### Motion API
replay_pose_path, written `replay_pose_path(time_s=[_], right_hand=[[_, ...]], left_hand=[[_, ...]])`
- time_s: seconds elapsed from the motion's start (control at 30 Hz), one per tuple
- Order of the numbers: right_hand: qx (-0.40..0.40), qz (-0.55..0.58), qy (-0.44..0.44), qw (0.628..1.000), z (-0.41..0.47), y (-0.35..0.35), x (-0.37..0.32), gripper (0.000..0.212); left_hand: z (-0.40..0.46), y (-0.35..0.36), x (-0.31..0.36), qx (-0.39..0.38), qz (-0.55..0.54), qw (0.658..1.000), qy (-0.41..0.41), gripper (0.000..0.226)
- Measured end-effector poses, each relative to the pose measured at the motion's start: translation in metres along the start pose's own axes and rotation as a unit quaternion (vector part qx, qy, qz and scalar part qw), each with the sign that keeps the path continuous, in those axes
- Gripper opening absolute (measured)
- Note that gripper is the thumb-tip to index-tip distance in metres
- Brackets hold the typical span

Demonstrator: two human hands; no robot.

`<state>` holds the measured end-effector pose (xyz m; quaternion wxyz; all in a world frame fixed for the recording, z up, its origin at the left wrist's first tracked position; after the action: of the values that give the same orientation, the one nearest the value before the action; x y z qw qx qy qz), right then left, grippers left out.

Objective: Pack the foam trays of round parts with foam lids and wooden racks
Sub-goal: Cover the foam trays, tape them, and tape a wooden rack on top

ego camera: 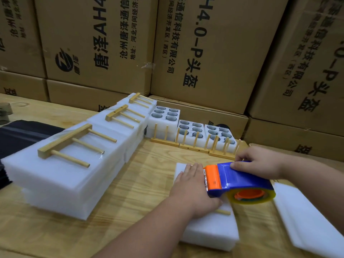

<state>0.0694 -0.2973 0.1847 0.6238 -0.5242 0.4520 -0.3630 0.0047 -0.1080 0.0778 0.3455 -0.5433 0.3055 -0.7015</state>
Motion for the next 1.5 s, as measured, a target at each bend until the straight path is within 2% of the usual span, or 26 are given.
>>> replay_pose_path(time_s=[0.2,0.23,0.33,0.47,0.53,0.73,0.97,1.27,1.5], right_hand=[[0.061,0.075,-0.011,0.995,-0.010,0.017,0.015,0.024],[0.061,0.099,-0.016,0.993,-0.014,0.021,0.016,0.029],[0.062,0.149,-0.047,0.986,-0.028,0.025,0.016,0.067],[0.030,0.030,-0.106,0.993,-0.040,0.026,0.016,0.090],[0.031,-0.023,-0.110,0.993,-0.043,0.024,0.019,0.091],[0.007,-0.040,-0.116,0.992,-0.049,0.013,0.021,0.092],[0.008,-0.044,-0.103,0.994,-0.048,0.000,0.028,0.092],[0.026,-0.043,-0.023,0.998,-0.087,-0.016,0.096,0.099],[-0.009,-0.092,-0.037,0.995,-0.094,-0.004,0.091,0.097]], left_hand=[[0.001,0.003,0.000,0.019,0.046,0.998,0.023,0.102],[0.001,0.004,0.000,0.019,0.051,0.998,0.024,0.101],[0.001,0.006,0.000,0.018,0.055,0.998,0.024,0.099],[0.002,0.006,-0.001,0.016,0.062,0.998,0.026,0.093],[0.002,0.007,-0.001,0.011,0.069,0.997,0.027,0.085],[0.001,0.004,-0.002,-0.008,0.068,0.997,0.020,0.071],[0.001,0.003,-0.004,-0.013,0.063,0.998,0.011,0.069],[0.000,0.007,-0.006,-0.021,0.069,0.997,0.005,0.065],[-0.006,0.005,-0.005,-0.011,0.058,0.998,0.003,0.071]])
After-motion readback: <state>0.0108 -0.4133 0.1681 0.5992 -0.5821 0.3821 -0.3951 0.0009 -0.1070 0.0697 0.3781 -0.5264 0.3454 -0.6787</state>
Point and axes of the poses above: each hand's wrist, its own z-axis towards the middle knuckle, its own y-axis out of the palm, x = y × z, the point moved 4 cm from there along z, towards the middle knuckle, and after that the axes turned 11 degrees about x, right-handed, at the moved point
